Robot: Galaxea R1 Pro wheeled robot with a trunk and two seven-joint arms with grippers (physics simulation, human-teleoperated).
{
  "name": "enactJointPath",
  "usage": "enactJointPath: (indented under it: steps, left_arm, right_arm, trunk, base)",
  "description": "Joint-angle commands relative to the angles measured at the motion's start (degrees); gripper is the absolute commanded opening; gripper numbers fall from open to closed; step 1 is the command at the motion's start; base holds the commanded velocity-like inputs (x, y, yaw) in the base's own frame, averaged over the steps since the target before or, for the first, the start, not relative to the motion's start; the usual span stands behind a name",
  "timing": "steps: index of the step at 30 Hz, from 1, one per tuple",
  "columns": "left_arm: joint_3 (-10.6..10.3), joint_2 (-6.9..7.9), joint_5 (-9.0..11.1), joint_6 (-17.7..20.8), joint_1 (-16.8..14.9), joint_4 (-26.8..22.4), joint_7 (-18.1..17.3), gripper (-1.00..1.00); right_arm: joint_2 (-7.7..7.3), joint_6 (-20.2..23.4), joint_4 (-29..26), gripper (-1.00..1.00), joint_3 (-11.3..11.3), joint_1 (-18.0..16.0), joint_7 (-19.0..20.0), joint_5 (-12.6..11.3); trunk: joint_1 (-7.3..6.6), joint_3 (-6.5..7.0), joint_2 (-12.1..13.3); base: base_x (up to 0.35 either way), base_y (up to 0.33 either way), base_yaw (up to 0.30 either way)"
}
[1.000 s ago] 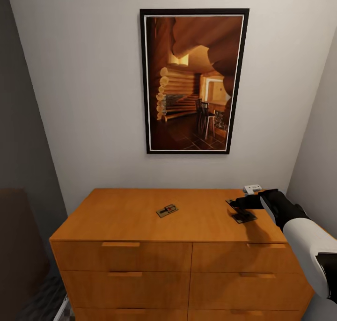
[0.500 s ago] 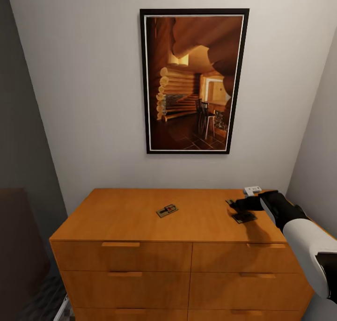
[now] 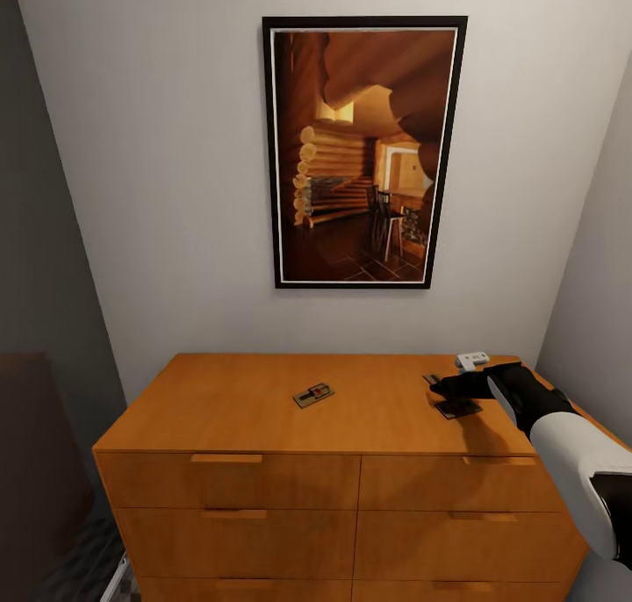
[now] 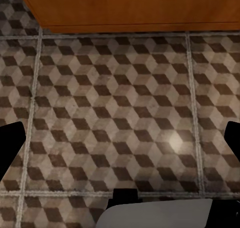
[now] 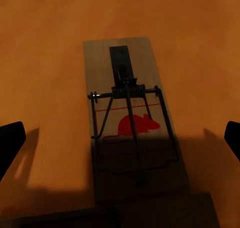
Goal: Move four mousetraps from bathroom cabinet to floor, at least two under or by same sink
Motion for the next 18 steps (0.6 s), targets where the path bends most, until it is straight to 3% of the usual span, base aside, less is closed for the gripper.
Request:
enactJointPath:
  steps: [1, 18]
  left_arm:
    - [0.0, 0.01, 0.0, -0.1, 0.0, -0.1, 0.1, 1.0]
    - [-0.1, 0.01, 0.0, -0.1, 0.0, -0.1, 0.1, 1.0]
  right_arm:
    - [-0.04, 0.1, -0.1, 1.0, 0.2, 0.0, 0.4, 0.6]
    - [-0.01, -0.2, 0.6, 1.0, 0.3, 0.0, 0.4, 0.5]
  trunk:
    - [0.0, -0.06, 0.0]
    - [0.0, -0.06, 0.0]
  base:
    - [0.0, 0.0, 0.0]
    - [0.0, 0.0, 0.0]
